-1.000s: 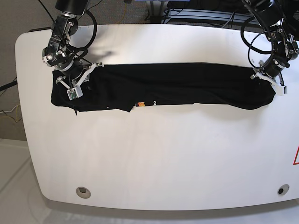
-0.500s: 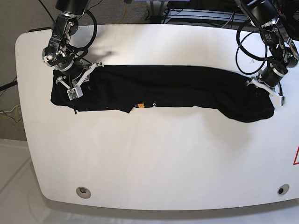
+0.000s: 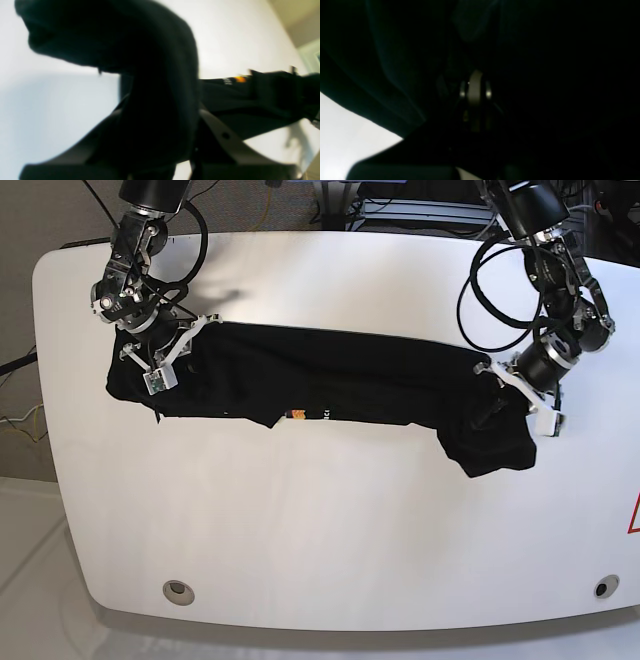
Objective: Fold the T-shirt properly
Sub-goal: 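Grasp the strip end with the left gripper and lift it, then fold the held strip end with the left gripper toward the right gripper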
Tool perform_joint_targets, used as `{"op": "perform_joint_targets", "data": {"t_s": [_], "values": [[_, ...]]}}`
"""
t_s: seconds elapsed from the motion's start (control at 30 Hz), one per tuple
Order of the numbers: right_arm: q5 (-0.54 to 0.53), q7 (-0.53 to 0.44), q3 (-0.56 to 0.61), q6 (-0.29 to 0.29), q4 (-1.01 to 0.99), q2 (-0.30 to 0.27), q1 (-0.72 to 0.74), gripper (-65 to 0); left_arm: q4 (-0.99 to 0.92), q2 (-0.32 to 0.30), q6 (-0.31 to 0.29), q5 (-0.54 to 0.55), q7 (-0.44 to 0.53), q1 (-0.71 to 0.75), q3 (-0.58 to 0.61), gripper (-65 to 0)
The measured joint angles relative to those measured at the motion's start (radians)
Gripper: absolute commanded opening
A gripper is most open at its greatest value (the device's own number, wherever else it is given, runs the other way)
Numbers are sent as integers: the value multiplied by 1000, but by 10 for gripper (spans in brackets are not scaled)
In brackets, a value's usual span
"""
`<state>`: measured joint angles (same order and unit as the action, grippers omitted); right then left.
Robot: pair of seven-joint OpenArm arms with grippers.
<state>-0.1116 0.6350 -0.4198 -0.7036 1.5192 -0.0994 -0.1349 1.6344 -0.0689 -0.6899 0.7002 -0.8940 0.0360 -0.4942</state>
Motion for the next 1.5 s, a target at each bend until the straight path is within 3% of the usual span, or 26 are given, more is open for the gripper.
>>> {"op": "perform_joint_targets", "data": {"t_s": [0.97,1.1,1.33,1.5], "values": [[-1,-15,0,1,3,3,-11,-650,47,180,0,-42,6,32,272,-650],[-1,-15,0,1,3,3,-11,-650,41,200,2,-99,53,53,319,-650],[-1,-15,-2,4,4,17,-13,-650,-38,209,0,-101,127,71,428,-650],[-1,-22,-4,5,5,21,-14,-650,-121,209,1,-129,160,78,435,-642]]}}
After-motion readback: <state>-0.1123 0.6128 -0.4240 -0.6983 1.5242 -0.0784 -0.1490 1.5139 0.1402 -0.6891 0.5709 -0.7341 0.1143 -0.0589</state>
